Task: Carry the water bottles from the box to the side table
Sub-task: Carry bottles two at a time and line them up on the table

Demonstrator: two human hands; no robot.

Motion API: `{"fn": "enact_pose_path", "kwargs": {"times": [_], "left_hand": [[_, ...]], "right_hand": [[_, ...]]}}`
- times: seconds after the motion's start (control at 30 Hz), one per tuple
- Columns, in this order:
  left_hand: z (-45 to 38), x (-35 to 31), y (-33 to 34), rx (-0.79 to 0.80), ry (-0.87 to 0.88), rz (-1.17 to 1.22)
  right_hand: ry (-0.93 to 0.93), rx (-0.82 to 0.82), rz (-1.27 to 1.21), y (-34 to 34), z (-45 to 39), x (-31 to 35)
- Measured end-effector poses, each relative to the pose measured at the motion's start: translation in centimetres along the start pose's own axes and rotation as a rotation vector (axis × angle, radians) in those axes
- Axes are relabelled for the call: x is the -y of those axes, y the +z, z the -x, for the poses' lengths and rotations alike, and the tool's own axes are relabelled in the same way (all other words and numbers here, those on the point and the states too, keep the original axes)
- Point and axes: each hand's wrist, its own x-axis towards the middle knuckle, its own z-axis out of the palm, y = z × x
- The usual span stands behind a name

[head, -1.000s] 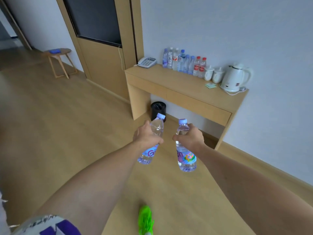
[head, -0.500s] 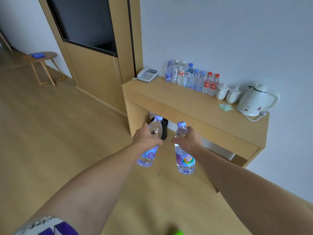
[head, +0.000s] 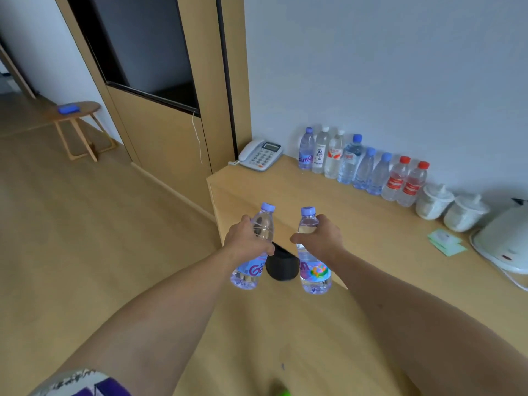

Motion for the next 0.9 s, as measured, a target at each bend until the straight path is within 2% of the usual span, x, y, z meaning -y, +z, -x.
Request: {"fn": "enact_pose_path", "kwargs": {"times": [0.37,0.6,0.9], "left_hand": [[-21.2,-2.2,-1.6,0.034,0.029,-0.021],[-37.5,-3.1,-2.3,0.176,0.104,0.003],[-52.3,-9.8,-2.3,0.379,0.238,-0.027]], "right_hand": [[0.028,-0.030,0.007,4.0,-18.8,4.4],[0.149,-0.173,-0.070,7.1,-31.0,6.2],[0.287,-0.323,-0.146,8.1,-41.2,10.0]]}}
